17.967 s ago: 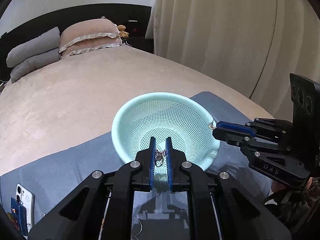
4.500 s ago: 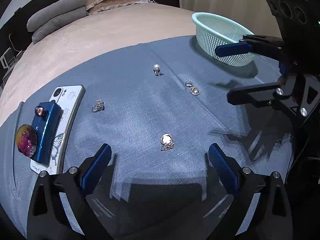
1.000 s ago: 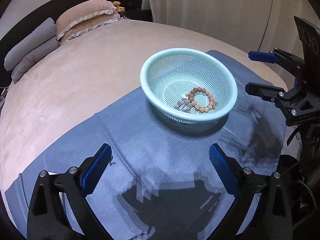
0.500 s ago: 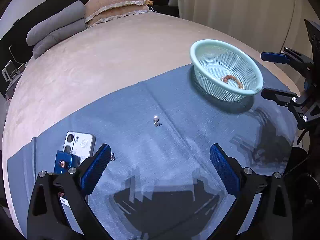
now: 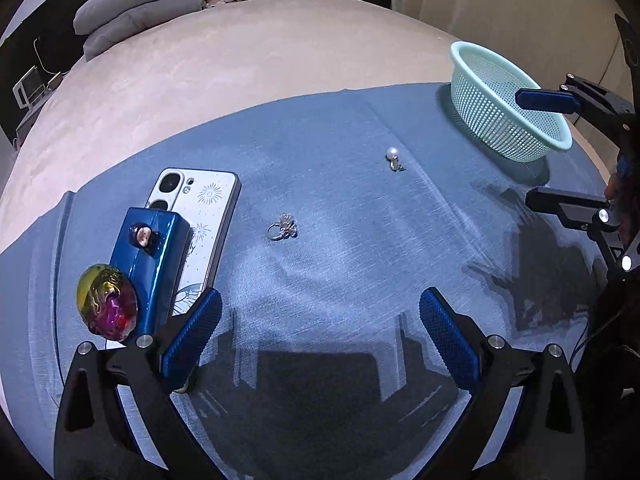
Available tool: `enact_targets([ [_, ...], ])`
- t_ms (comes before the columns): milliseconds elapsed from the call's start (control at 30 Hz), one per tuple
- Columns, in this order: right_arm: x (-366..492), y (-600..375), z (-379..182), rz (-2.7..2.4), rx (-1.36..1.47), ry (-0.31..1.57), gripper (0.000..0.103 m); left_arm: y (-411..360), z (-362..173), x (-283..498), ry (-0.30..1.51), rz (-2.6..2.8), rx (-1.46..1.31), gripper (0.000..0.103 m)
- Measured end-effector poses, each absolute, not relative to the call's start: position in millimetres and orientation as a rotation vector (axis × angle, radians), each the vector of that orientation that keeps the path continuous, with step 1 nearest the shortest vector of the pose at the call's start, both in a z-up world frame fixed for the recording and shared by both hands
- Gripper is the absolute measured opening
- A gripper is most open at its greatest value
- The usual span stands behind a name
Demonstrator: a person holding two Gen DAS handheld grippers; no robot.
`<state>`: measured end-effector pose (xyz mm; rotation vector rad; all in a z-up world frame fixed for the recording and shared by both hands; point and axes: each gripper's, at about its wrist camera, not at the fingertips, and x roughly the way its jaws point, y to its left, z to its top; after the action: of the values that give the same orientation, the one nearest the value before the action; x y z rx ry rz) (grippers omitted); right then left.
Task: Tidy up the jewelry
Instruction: 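Withdraw both tools from the basket toward the ring and pearl stud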
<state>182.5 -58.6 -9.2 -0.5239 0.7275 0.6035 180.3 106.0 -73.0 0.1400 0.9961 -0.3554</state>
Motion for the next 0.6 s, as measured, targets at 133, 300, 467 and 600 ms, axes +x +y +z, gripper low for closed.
enact_targets([
  [133, 195, -47, -23, 0.619, -0.486, 0.754, 0.086, 115, -79, 184, 0.994, -0.366, 0.108, 0.097],
  [300, 216, -42, -41, 0.599, -0.400, 0.792, 0.086, 116, -86, 193, 0.996, -0.394, 0.122, 0.097],
  [467, 238, -43, -54, 0.587, -0.294, 0.819, 0.085, 116, -93, 205, 0.999, -0.439, 0.124, 0.095],
  [600, 252, -42, -66, 0.602, -0.226, 0.869, 0.071, 118, -94, 213, 0.994, -0.434, 0.101, 0.090],
])
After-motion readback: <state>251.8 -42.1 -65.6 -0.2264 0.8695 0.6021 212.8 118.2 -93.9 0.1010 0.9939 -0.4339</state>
